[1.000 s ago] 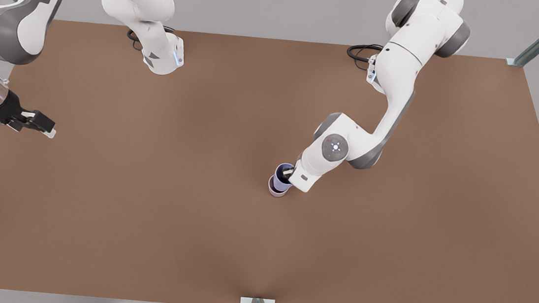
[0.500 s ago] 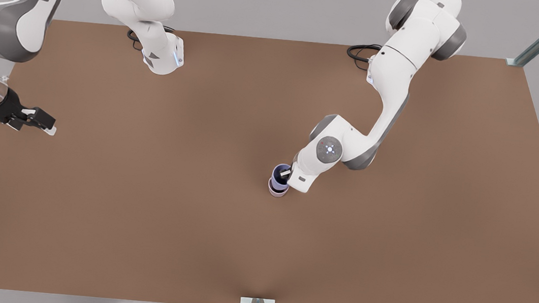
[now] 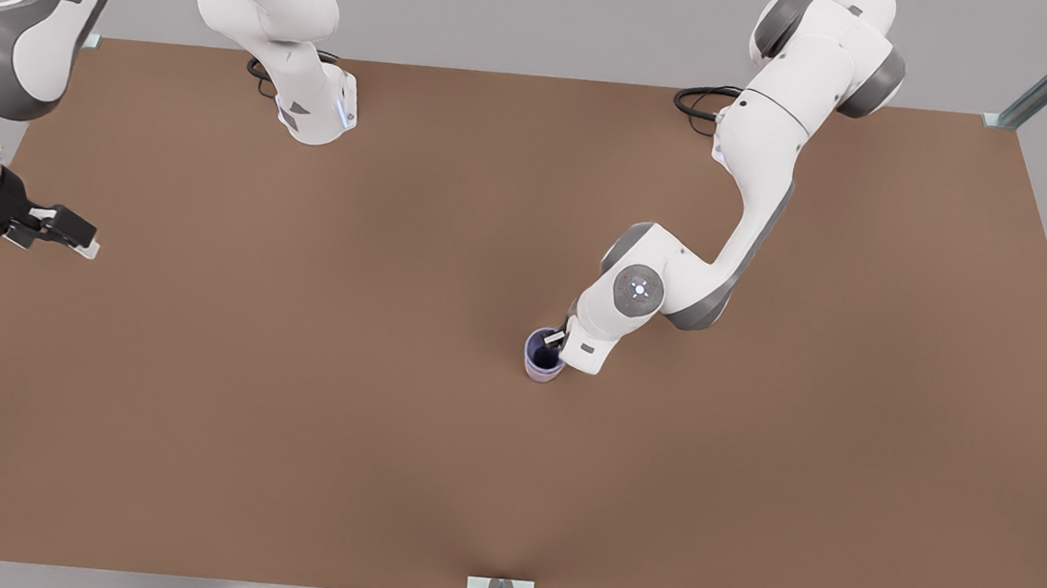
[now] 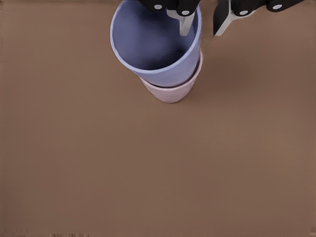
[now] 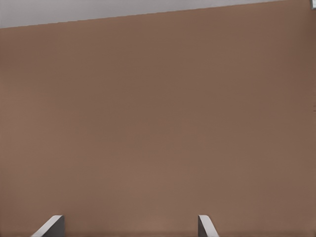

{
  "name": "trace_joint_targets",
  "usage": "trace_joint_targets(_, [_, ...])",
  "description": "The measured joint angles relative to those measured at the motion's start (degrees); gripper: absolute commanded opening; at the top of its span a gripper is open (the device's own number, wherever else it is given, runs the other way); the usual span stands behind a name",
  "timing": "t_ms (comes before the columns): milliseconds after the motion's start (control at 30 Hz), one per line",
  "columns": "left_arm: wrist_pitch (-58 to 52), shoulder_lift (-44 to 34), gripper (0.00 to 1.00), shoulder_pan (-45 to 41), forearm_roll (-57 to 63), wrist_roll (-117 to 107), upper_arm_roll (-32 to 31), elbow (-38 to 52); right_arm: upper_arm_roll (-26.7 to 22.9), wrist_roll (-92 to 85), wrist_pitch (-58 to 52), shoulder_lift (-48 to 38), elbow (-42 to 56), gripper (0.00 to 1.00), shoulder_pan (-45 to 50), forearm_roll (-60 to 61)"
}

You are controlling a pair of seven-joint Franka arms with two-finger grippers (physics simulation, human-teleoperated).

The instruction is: Stack the cups, with the pink cup at the bottom and the purple cup at the top

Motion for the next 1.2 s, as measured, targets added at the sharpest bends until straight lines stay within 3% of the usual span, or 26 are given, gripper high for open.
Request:
trace_joint_targets(133, [-0.03, -0.07, 0.44, -0.01, 0.03, -0.47, 0.05, 0.11, 0.01, -0.14, -0.18, 0.03, -0.05, 1.00, 0.04, 0.26])
trace_joint_targets(167, [-0.02, -0.08, 0.65, 0.00, 0.01, -0.54, 0.02, 0.11, 0.01, -0.17, -0.19, 0.09, -0.03, 1.00, 0.05, 0.29])
trace_joint_targets(200, [0.02, -0.08, 1.00, 0.00, -0.03, -0.59, 0.05, 0.15, -0.02, -0.20, -0.20, 0.09, -0.01, 1.00, 0.07, 0.31])
trace_joint_targets(367, [0.18, -0.24, 1.00, -0.02, -0.40, -0.51, 0.09, 1.03, 0.01, -0.33, -0.11, 0.15, 0.00, 1.00, 0.04, 0.35])
trace_joint_targets(467, [-3.21, -1.01, 1.00, 0.08, -0.20, -0.30, 1.36, 6.48, 0.01, -0.39, -0.02, 0.15, 0.00, 1.00, -0.03, 0.36])
trace_joint_targets(633, [-17.06, -10.03, 1.00, 0.43, 0.05, 7.33, 16.67, 10.13, -0.05, -0.46, 0.10, 0.19, 0.00, 1.00, -0.02, 0.37])
trace_joint_targets(767, [-25.63, -16.08, 1.00, 0.64, 1.82, 15.97, 20.56, 11.60, -0.06, -0.51, 0.21, 0.24, 0.05, 1.00, -0.01, 0.42])
trace_joint_targets(833, [-28.63, -18.72, 1.00, 3.16, 2.66, 20.51, 19.03, 11.99, -0.05, -0.53, 0.23, 0.24, 0.03, 1.00, -0.01, 0.43])
trace_joint_targets(967, [-32.73, -22.72, 1.00, 13.12, 4.22, 28.55, 8.78, 11.92, -0.07, -0.56, 0.25, 0.29, 0.37, 1.00, 0.01, 0.44])
trace_joint_targets(1200, [-35.47, -23.22, 1.00, 16.15, 6.78, 39.81, 5.55, 11.66, -0.02, -0.57, 1.51, 0.96, 0.68, 1.00, -0.63, 1.87])
